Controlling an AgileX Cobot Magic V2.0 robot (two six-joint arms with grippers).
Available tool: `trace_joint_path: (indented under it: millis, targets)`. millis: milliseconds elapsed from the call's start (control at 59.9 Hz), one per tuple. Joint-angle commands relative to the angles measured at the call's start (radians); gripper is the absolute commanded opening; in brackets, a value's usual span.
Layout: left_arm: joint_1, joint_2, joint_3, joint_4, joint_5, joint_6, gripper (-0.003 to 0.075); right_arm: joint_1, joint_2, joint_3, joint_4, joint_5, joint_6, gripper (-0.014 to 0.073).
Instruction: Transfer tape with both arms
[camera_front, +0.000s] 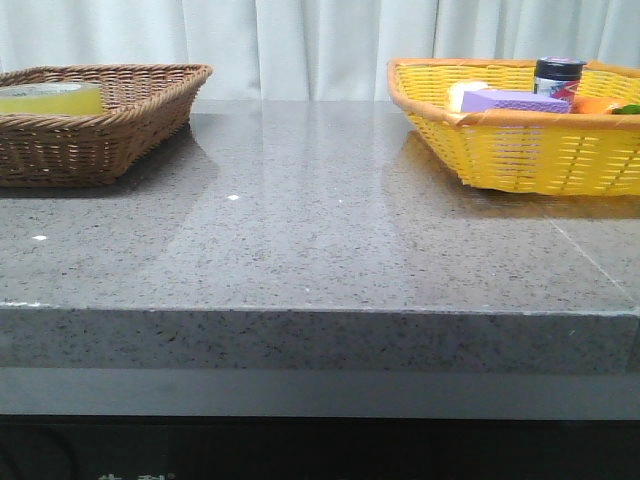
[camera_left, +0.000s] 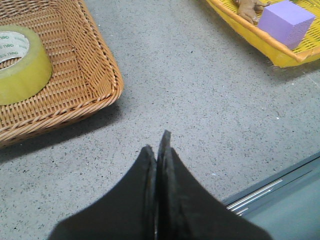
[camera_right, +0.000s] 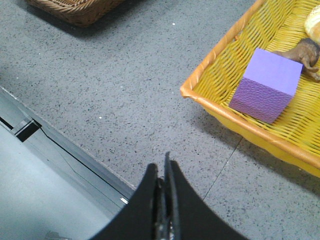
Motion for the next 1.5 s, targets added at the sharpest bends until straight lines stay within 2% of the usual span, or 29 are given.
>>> trace_joint_path:
  millis: [0,117,301,584,668,968,1486]
  targets:
    - [-0.008,-0.004,-0.026,0.002,-0.075,-0.010,-0.0020,-0.004,-0.001,-0.024,0.009,-0.063,-0.008,-0.0068]
    - [-0.001,-0.025,0.006,-0.008,-0.096,-0.010,-0.0020,-0.004,-0.001,-0.024,0.009,-0.063,-0.008,-0.0068]
    - [0.105,-0.155,0.143,-0.016,-0.200,-0.010,-0.0020,-0.004,-0.001,-0.024,0.009,-0.063,-0.008,-0.0068]
    - [0.316,-0.537,0.559,0.004,-0.553,-0.010,-0.0020,-0.004,-0.001,-0.024,0.009,-0.063,-0.008,-0.0068]
    - [0.369,-0.622,0.655,-0.016,-0.614,-0.010,-0.0020,-0.004,-0.001,-0.024,0.009,-0.063,-0.008,-0.0068]
    - [0.454,-0.788,0.877,-0.052,-0.811,-0.010,-0.0020,-0.004,-0.001,-0.024,0.009,-0.063,-0.008,-0.0068]
    - [0.446,-0.782,0.873,-0.050,-0.780,-0.010,-0.0020,-0.004,-0.001,-0.024,0.009,-0.053,-0.008,-0.0068]
